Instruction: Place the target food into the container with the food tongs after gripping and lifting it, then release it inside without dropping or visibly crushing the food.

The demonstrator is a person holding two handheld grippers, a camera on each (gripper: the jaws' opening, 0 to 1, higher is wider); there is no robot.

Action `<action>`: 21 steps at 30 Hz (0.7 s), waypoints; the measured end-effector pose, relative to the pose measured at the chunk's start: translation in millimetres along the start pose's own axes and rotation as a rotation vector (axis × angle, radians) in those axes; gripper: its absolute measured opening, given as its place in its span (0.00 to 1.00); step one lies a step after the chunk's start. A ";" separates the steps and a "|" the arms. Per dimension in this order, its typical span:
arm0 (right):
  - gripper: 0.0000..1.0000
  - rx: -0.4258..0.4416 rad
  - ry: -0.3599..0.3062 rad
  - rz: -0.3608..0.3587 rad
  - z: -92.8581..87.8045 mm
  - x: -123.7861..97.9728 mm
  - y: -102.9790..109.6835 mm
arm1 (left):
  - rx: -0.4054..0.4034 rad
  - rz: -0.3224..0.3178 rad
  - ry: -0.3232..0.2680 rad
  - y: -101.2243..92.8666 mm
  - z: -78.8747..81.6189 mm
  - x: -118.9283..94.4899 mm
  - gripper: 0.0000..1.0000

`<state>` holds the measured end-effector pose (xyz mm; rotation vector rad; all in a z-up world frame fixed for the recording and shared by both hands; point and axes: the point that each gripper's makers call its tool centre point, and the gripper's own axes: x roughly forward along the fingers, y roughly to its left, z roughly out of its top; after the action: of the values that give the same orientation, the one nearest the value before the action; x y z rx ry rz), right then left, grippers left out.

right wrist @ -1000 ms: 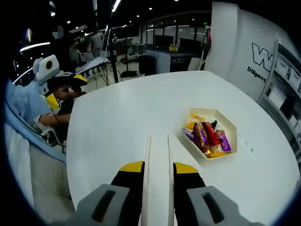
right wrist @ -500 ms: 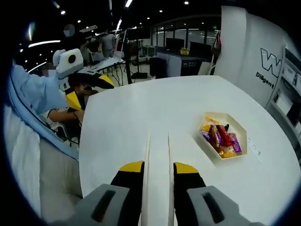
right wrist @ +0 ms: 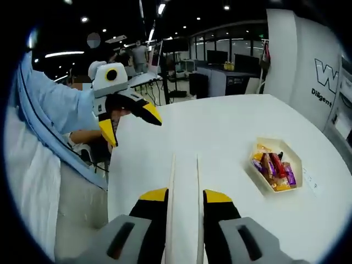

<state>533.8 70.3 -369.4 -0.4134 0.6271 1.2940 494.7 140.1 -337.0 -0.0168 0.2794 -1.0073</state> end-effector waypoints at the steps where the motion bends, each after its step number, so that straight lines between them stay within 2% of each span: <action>1: 0.16 0.000 -0.002 0.002 0.5 0.0 0.2 | -0.001 -0.007 -0.002 -0.1 0.9 2.4 0.44; 10: 0.16 -0.042 -0.009 0.058 2.4 -0.7 14.8 | 0.041 -0.067 0.022 2.5 -4.9 22.2 0.36; 21: 0.16 -0.089 -0.012 0.122 6.8 -3.5 29.0 | 0.079 -0.170 0.027 -14.3 1.8 39.7 0.20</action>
<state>506.5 78.7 -360.3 -0.4457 0.5934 1.4433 503.1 99.0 -342.1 0.0450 0.2655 -1.1874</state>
